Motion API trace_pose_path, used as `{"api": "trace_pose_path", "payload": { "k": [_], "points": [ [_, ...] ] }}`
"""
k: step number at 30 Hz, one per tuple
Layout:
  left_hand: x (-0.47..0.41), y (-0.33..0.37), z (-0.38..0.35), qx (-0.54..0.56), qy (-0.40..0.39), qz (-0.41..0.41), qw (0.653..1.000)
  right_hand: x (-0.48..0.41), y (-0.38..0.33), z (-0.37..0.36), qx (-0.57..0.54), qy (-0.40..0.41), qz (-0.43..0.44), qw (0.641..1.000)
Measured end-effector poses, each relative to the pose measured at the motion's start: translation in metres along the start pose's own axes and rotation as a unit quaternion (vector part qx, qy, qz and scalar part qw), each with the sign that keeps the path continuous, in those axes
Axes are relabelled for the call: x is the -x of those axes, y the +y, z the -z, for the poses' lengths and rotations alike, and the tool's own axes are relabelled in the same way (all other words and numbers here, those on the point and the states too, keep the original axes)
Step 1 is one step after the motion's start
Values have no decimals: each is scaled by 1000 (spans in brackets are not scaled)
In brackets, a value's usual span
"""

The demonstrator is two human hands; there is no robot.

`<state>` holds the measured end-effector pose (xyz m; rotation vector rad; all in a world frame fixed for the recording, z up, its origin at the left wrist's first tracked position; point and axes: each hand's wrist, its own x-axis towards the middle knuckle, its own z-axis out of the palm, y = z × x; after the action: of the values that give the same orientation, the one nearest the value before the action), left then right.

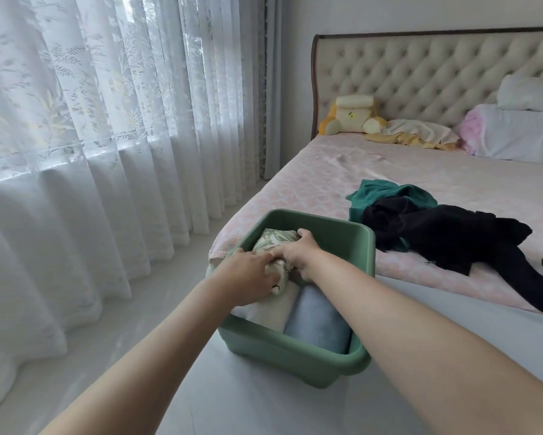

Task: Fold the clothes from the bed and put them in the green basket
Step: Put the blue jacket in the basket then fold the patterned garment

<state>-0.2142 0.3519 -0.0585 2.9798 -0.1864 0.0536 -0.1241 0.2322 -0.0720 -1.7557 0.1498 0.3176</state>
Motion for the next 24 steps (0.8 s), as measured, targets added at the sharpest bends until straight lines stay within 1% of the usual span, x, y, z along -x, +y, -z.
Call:
{"api": "trace_pose_path", "payload": {
  "k": [3, 6, 7, 9, 12, 14, 15, 16, 17, 18, 19, 20, 21, 22, 24],
  "points": [
    [-10, -3, 7, 60, -10, -5, 998, -14, -2, 7, -36, 26, 47, 998],
    [-31, -6, 9, 82, -29, -6, 996, -33, -6, 13, -67, 47, 49, 995],
    [-41, -6, 8, 69, -35, -9, 997, -40, -6, 13, -70, 51, 45, 995],
    [-54, -6, 7, 5, -38, -25, 999, -50, -4, 13, -75, 60, 34, 995],
    [-74, -14, 4, -111, -7, -57, 992, -67, 5, 10, -53, 55, 12, 997],
    [-84, -22, 1, -140, 23, -60, 988, -74, 11, 4, -2, 41, -35, 999],
    [-87, -26, -2, -135, 23, -54, 989, -77, 14, 2, 51, 48, -55, 996],
    [-89, -29, -4, -118, 10, -43, 992, -76, 16, 0, 142, 55, -62, 986],
    [-90, -31, -6, -97, -8, -33, 995, -77, 18, -2, 265, 63, -48, 961],
    [-90, -32, -9, -81, -20, -29, 996, -75, 19, -2, 394, 79, -10, 916],
    [-89, -33, -11, -76, -24, -28, 996, -71, 18, -1, 487, 96, 38, 867],
    [-88, -34, -13, -75, -23, -30, 996, -65, 14, 2, 534, 103, 87, 835],
    [-87, -34, -14, -75, -19, -31, 997, -63, 9, 4, 549, 87, 139, 819],
    [-87, -34, -15, -71, -16, -31, 997, -59, 2, 7, 551, 42, 182, 813],
    [-88, -36, -14, -44, -14, -26, 999, -59, -8, 11, 519, -68, 215, 824]
  ]
}}
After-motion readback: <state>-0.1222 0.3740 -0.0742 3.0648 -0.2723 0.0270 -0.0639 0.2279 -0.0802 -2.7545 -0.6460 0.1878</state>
